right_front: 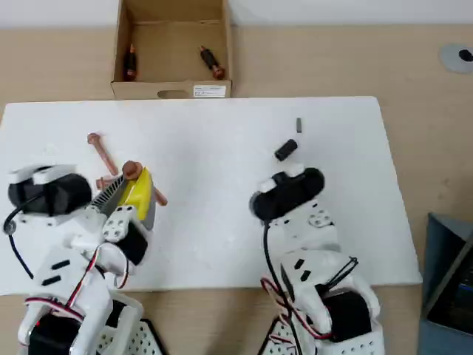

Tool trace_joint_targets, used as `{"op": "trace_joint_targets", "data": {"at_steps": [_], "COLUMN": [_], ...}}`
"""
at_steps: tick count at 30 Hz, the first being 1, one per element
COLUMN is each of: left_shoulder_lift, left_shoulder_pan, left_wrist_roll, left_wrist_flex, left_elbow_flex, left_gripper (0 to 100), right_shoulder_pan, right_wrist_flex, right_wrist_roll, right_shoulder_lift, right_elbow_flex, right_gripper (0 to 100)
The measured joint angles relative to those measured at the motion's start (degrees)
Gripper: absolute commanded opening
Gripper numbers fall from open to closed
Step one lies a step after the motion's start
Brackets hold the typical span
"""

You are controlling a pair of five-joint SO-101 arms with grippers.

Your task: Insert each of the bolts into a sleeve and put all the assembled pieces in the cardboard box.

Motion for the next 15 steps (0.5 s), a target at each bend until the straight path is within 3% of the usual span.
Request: {"op": "trace_joint_targets", "data": {"at_steps": [8, 15], "left_shoulder_lift": [-0.88, -0.88], "left_shoulder_pan": [4.04, 7.74], "left_wrist_roll": [12.92, 14.86], "left_wrist_flex": [0.0, -6.68], "left_elbow_flex": [0.35, 0.35], "left_gripper": [0, 0], "right_shoulder_pan": [-9.49, -16.88], "right_wrist_flex": [-8.7, -11.25], "right_wrist_roll": [0.0, 0.0], "right_shoulder_lift": [0.0, 0.0], "right_elbow_flex": [4.4, 5.71], "right_gripper": [0.9, 0.9]}}
